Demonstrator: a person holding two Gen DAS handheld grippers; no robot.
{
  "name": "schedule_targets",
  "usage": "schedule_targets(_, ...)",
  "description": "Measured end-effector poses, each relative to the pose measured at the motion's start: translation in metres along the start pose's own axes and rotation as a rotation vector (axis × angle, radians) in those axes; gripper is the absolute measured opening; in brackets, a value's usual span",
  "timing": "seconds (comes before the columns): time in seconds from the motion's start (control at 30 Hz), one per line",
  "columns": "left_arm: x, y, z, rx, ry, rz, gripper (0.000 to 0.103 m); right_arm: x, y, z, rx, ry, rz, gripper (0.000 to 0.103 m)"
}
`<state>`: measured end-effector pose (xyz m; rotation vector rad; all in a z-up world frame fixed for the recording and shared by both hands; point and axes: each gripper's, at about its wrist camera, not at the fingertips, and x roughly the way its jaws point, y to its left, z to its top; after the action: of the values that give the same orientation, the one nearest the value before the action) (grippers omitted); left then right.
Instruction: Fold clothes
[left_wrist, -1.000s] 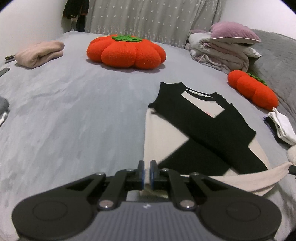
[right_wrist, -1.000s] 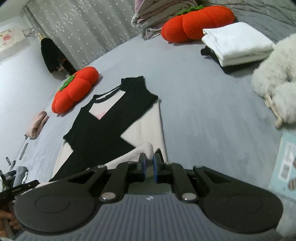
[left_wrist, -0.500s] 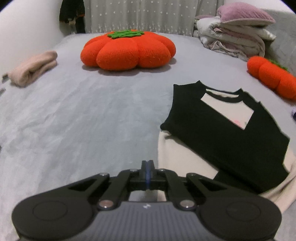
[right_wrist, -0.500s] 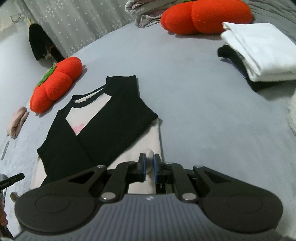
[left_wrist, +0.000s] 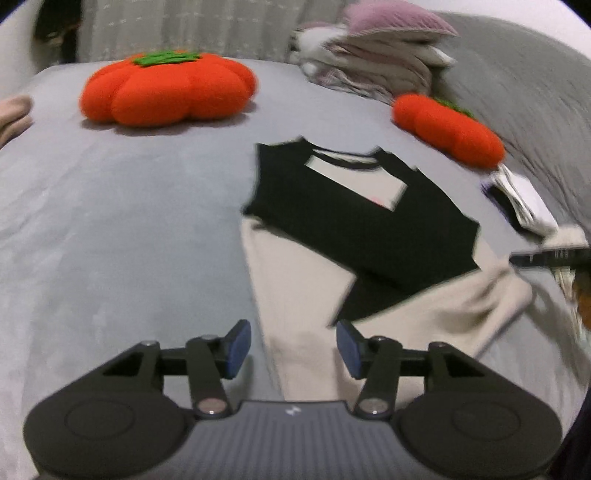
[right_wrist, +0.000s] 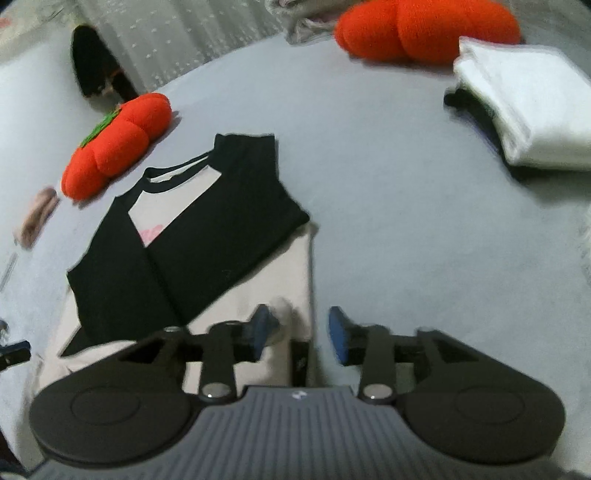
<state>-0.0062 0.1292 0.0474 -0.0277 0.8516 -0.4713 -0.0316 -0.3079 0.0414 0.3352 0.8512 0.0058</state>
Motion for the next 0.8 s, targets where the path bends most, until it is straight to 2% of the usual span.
schedule_targets(0.17, 0.002, -0.006, -0.005, 0.032, 0.012, -0.002, 0.051, -0.02, -0.007, -0.001, -0.15, -0.001, 0.024, 0.044)
schedule_targets(0.37, 0.003, -0.007, -0.01, 0.041, 0.029, -0.017, 0.052, -0.013, -0.001, -0.004, -0.274, 0.038, 0.063, 0.044)
schedule_targets(0.53, 0.006, -0.011, -0.013, 0.055, 0.043, 0.003, 0.05, -0.007, 0.005, -0.003, -0.289, 0.053, 0.11, 0.044)
schedule_targets(0.6, 0.007, -0.012, -0.015, 0.061, 0.048, 0.012, 0.034, -0.004, 0.005, -0.003, -0.279, 0.065, 0.125, 0.044)
schedule_targets(0.63, 0.008, -0.013, -0.015, 0.064, 0.051, 0.016, 0.023, -0.002, 0.005, -0.003, -0.275, 0.073, 0.13, 0.044)
schedule_targets(0.8, 0.009, -0.011, -0.015, 0.056, 0.06, 0.024, 0.021, 0.008, 0.011, -0.005, -0.287, 0.1, 0.127, 0.044)
